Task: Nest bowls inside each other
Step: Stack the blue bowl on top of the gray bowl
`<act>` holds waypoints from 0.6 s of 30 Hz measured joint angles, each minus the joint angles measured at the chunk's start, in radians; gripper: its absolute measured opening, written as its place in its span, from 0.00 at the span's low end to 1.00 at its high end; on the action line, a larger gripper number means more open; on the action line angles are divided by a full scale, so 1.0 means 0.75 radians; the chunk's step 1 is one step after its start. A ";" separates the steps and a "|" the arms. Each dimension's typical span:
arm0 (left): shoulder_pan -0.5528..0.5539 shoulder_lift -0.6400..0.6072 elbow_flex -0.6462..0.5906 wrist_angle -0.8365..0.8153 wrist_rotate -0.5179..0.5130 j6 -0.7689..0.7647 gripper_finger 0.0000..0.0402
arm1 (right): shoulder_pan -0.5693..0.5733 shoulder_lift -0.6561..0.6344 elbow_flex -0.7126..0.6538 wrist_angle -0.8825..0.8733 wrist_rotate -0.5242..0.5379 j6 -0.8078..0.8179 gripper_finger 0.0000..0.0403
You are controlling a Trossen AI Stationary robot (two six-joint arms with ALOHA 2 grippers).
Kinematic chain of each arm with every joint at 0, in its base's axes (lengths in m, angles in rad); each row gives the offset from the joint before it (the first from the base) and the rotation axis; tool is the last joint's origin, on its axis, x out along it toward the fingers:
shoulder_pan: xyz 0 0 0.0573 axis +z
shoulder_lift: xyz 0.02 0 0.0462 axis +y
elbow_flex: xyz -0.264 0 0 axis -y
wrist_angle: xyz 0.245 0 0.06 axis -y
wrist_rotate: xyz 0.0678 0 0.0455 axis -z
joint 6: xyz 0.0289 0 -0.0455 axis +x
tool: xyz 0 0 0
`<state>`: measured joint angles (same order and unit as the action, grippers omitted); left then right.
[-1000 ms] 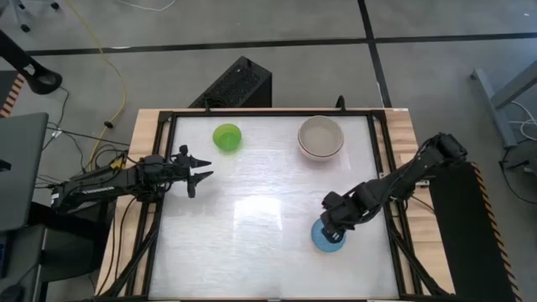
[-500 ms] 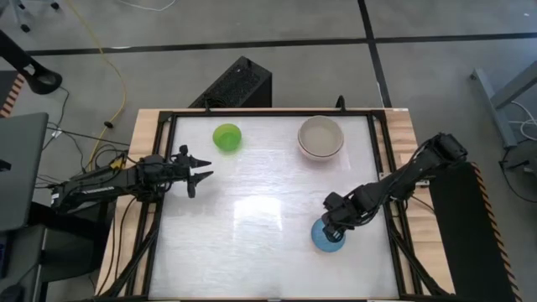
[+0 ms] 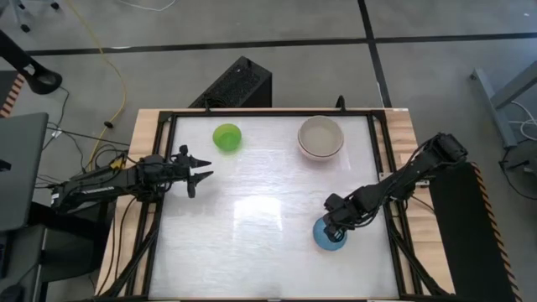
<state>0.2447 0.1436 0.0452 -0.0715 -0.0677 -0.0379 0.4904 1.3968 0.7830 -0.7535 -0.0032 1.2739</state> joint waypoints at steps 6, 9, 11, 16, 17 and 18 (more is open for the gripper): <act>0.000 0.000 0.000 0.000 0.000 0.000 0.39 | -0.013 -0.004 0.039 -0.003 -0.021 -0.029 0.05; 0.000 0.000 0.000 0.000 0.000 0.000 0.39 | -0.038 -0.006 0.108 -0.028 -0.033 -0.096 0.04; 0.000 0.000 0.000 0.000 0.000 0.000 0.39 | -0.068 -0.024 0.168 -0.069 -0.033 -0.162 0.03; 0.000 0.000 0.000 0.001 0.000 0.000 0.39 | -0.206 -0.109 0.353 -0.229 0.107 -0.374 0.03; 0.000 0.001 0.001 0.000 0.000 0.000 0.39 | -0.251 -0.127 0.392 -0.276 0.151 -0.428 0.03; 0.000 0.001 0.001 0.000 0.000 0.000 0.39 | -0.301 -0.142 0.428 -0.315 0.188 -0.489 0.03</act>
<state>0.2447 0.1440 0.0456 -0.0715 -0.0677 -0.0376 0.2646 1.2901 1.1041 -0.9898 0.1378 0.9071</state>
